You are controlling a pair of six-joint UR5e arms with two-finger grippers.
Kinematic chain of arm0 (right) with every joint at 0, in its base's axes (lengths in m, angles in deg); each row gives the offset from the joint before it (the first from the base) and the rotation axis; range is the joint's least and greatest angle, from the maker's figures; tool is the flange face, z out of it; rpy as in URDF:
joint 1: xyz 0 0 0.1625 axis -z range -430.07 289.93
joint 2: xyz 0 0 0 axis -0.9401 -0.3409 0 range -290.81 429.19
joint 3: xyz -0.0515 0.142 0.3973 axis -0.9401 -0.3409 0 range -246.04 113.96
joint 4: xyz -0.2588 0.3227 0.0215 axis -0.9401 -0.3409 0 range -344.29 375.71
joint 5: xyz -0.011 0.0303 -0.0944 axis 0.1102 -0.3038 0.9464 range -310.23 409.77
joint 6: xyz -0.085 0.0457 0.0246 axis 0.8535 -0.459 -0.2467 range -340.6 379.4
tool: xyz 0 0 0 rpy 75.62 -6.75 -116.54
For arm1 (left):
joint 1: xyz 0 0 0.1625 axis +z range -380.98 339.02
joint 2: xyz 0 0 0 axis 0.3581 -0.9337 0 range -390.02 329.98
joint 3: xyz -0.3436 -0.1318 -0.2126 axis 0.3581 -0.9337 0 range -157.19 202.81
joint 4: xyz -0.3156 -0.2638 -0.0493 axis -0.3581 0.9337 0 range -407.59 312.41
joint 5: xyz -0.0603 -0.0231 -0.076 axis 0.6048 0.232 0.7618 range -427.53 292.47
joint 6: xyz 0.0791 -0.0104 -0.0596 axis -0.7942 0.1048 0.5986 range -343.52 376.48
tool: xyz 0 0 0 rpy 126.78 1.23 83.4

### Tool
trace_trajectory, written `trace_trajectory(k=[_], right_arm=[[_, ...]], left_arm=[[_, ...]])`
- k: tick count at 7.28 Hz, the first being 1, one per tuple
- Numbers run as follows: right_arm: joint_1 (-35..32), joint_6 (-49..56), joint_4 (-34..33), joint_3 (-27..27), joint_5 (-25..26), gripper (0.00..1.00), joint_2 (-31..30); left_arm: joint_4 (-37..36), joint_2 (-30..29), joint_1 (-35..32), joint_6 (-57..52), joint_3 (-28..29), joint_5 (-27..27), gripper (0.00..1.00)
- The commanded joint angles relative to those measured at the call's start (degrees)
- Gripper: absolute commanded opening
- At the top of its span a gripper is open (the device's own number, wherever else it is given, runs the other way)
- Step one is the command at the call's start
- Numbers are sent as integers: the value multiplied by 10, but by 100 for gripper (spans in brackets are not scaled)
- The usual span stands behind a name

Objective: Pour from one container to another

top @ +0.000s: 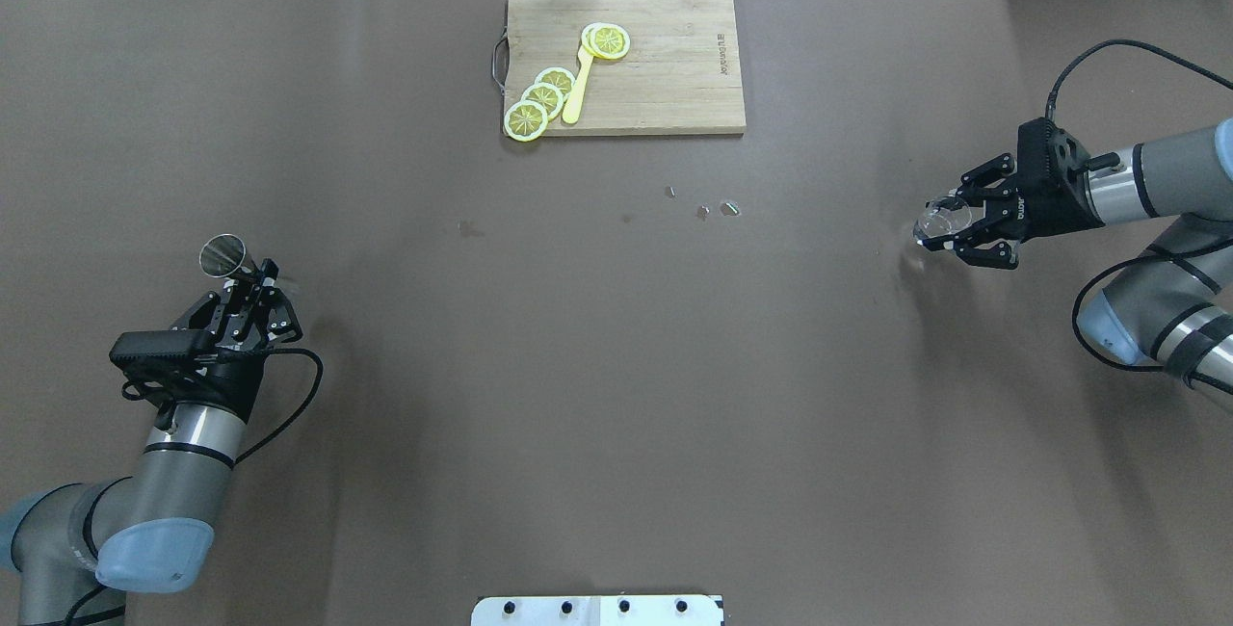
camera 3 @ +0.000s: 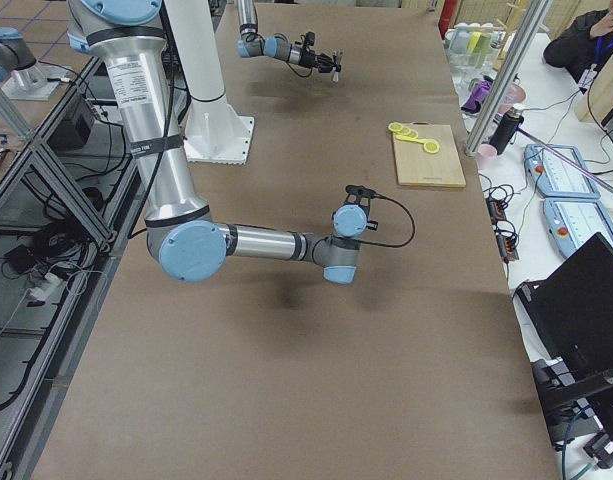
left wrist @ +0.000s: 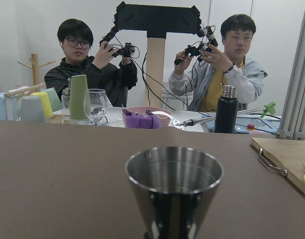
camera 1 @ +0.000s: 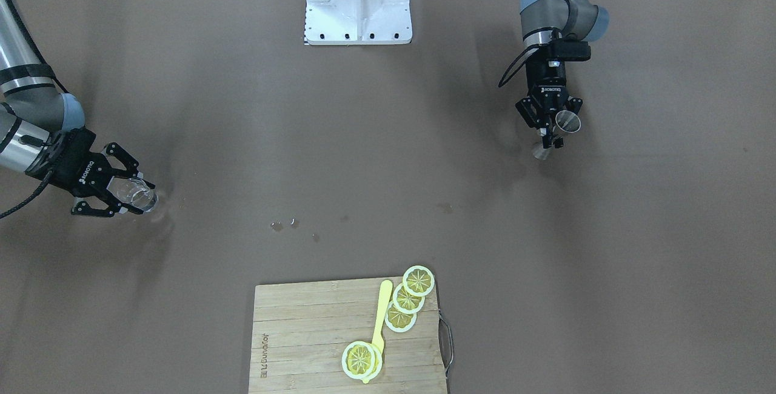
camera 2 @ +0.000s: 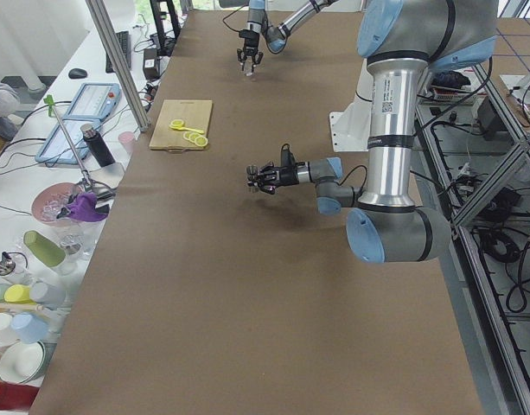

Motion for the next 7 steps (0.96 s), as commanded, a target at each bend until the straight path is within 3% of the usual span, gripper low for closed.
trace_trajectory(k=[1, 7], right_arm=[[0, -26, 0, 0, 6, 0, 1], [-1, -27, 2, -10, 32, 0, 5]], left_arm=[[-8, -15, 16, 7, 17, -1, 0], [-21, -34, 17, 4, 41, 0, 0]])
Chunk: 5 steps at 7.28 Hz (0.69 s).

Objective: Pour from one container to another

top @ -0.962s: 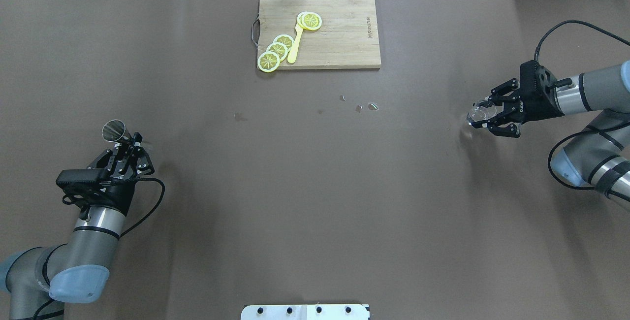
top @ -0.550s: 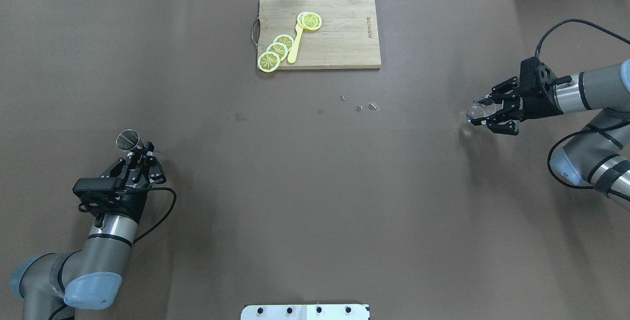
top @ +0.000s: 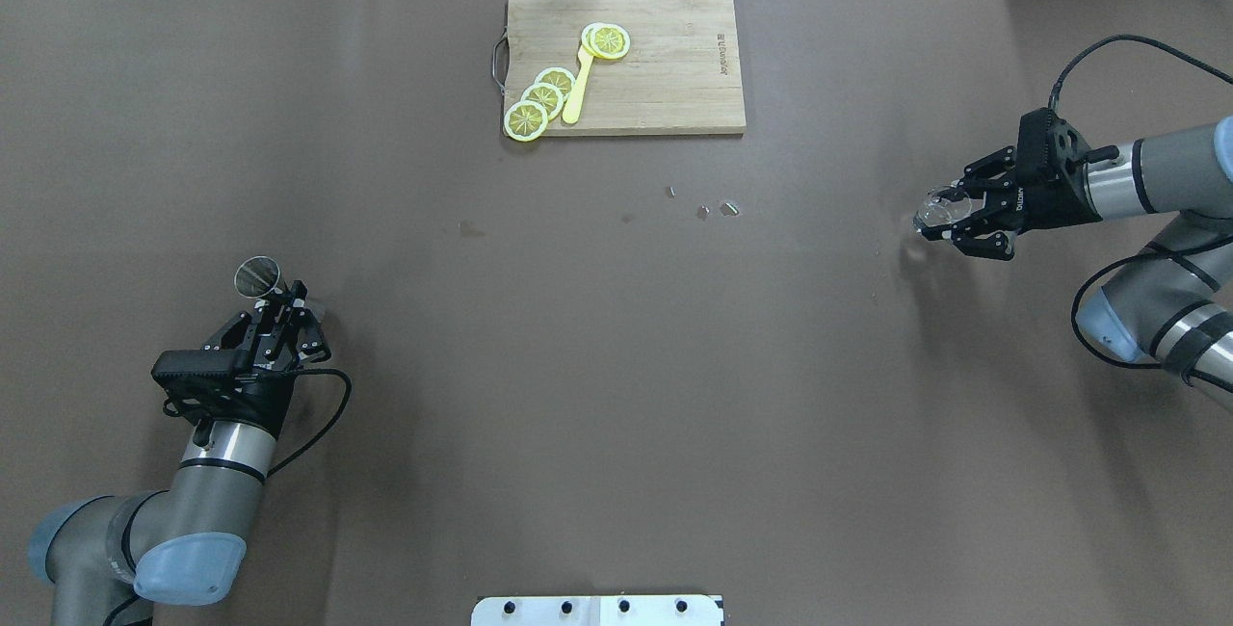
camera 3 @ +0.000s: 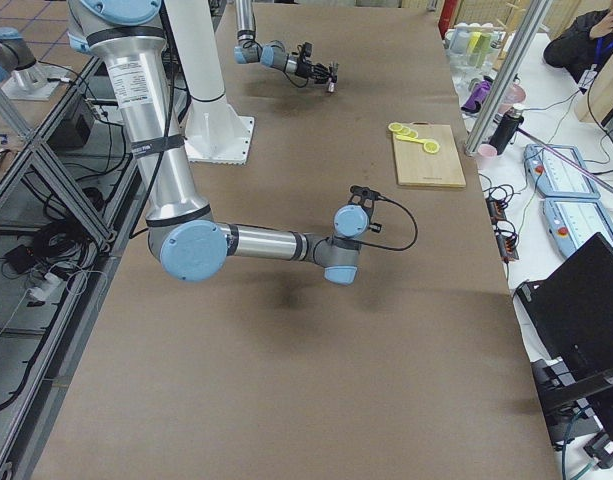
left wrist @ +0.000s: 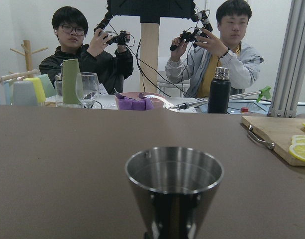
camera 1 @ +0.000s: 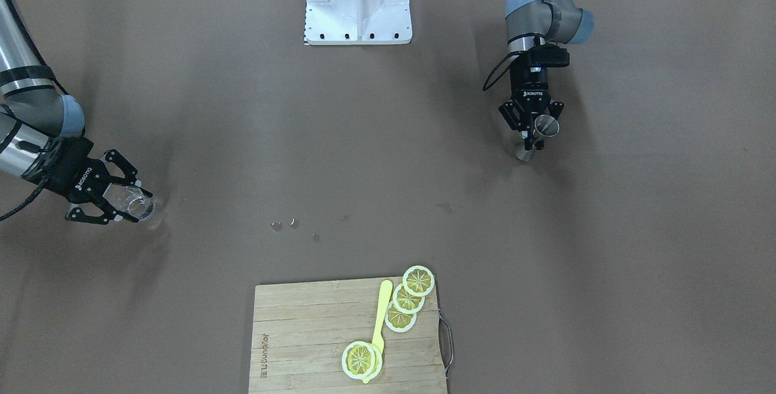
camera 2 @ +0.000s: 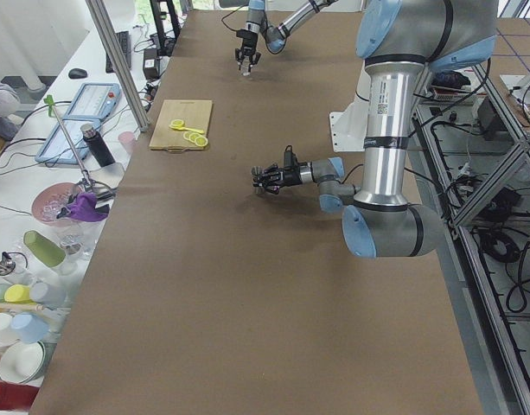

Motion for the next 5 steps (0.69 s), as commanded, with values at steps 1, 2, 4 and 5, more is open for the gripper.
trace_trajectory(k=[1, 2, 4, 5], right_arm=[[1, 1, 2, -2, 4, 0, 0], [1, 4, 2, -2, 4, 0, 0], [2, 2, 2, -3, 9, 0, 1], [2, 2, 2, -3, 10, 15, 1]], left_arm=[[-2, -7, 0, 0, 9, 0, 2], [-2, -8, 2, 0, 9, 0, 22], [-1, -8, 3, -1, 7, 0, 98], [-1, -8, 6, -1, 6, 0, 99]])
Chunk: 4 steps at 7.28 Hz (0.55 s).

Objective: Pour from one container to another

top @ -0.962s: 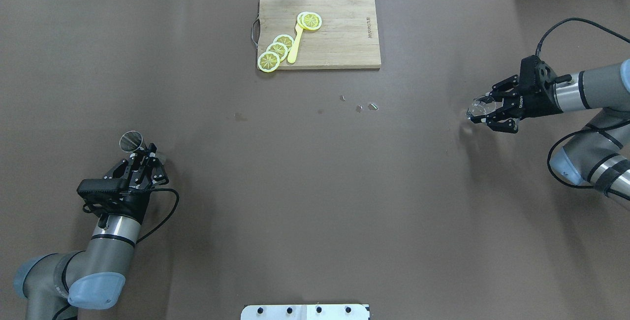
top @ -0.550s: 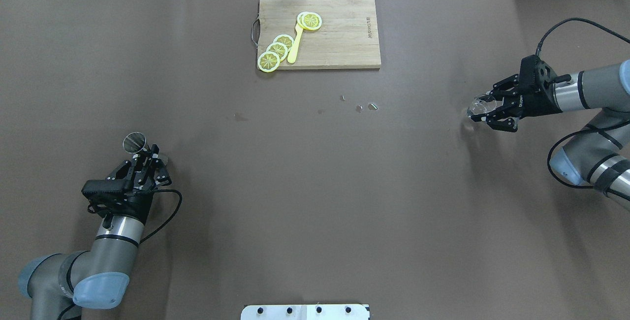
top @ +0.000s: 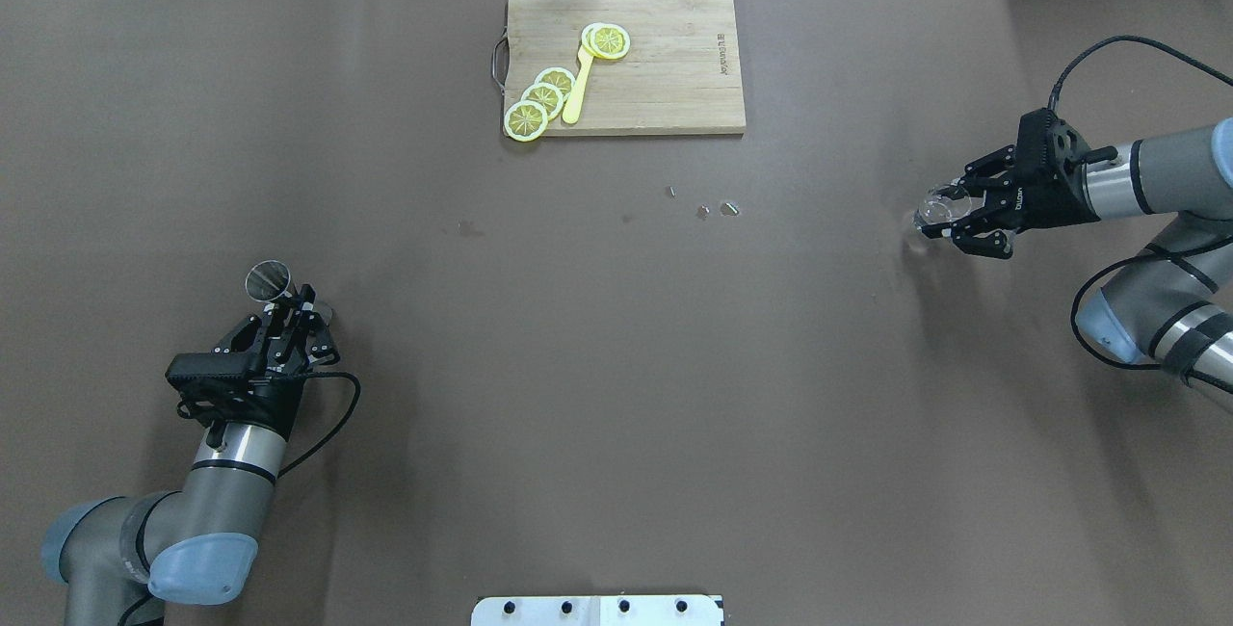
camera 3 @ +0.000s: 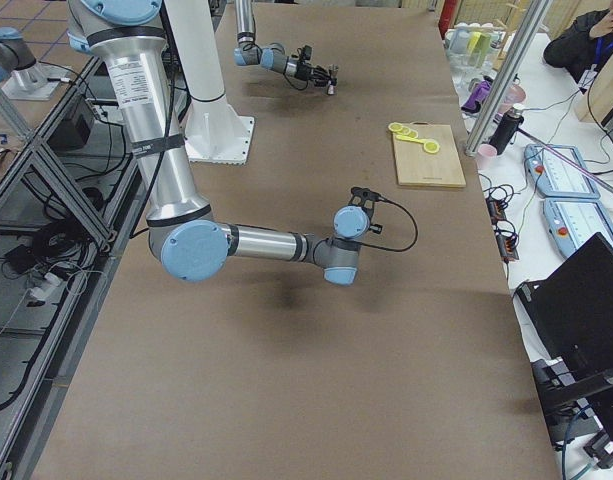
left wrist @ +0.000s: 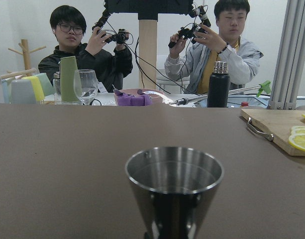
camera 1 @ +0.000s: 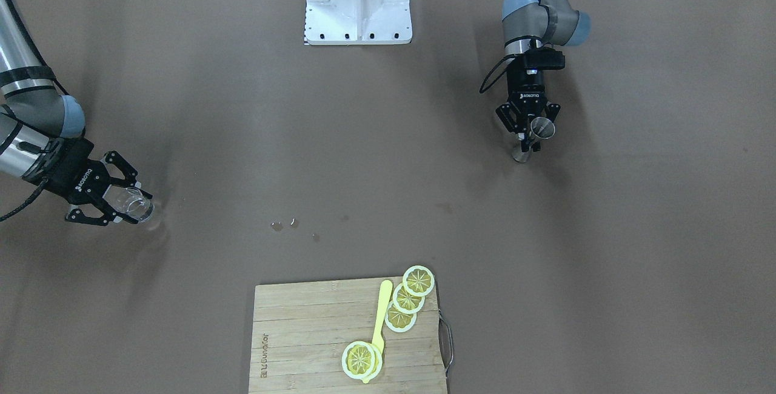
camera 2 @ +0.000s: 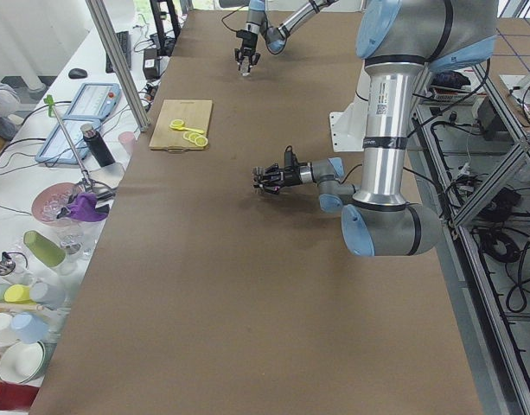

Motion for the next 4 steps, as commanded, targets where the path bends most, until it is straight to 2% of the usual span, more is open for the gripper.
trace_trajectory(k=[1, 2, 4], right_arm=[[2, 0, 0, 0, 2, 30, 1], [2, 0, 0, 0, 2, 37, 1], [2, 0, 0, 0, 2, 42, 1]], left_arm=[[0, 1, 7, 0, -1, -1, 99], [0, 2, 17, 0, -4, -8, 99], [1, 9, 40, 0, -13, -32, 99]])
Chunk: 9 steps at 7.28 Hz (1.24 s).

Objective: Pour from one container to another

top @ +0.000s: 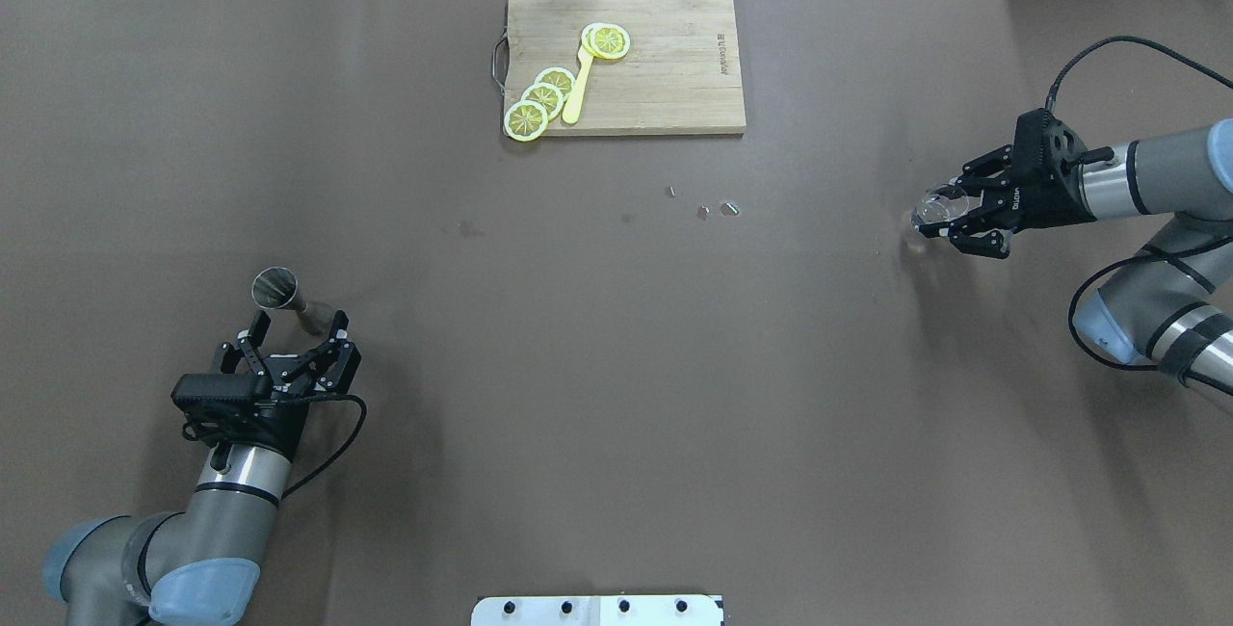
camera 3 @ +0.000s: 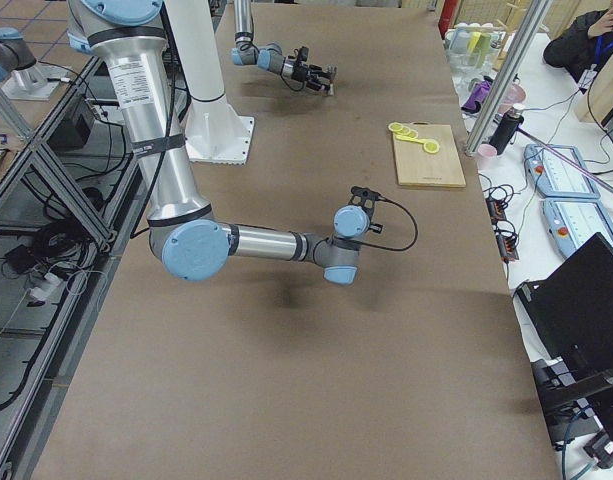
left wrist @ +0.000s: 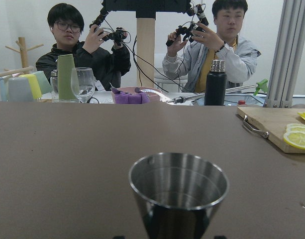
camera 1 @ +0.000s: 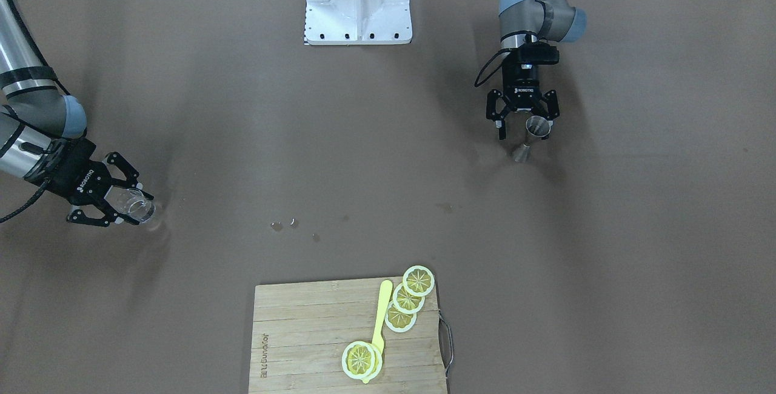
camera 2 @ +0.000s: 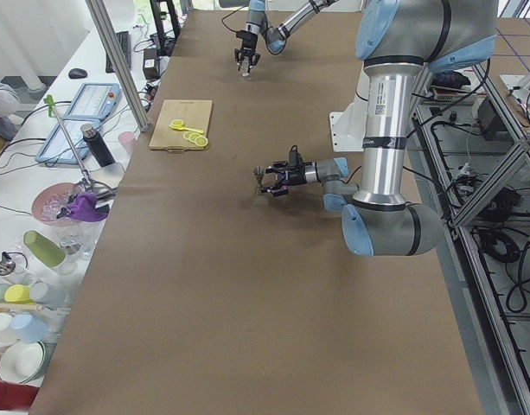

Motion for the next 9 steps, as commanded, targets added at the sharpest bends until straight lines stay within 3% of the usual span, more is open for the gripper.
trace_trajectory(k=[1, 2, 6, 9], right_arm=[[0, 0, 0, 0, -1, 50, 1], [1, 0, 0, 0, -1, 55, 2], [2, -1, 0, 0, -1, 70, 3], [3, -2, 0, 0, -1, 95, 8]], left_arm=[[0, 27, 16, -3, -37, -9, 99], [6, 68, 23, -50, -81, -2, 99], [26, 78, 21, -76, -132, -1, 99], [50, 114, 14, -182, -208, 16, 99]])
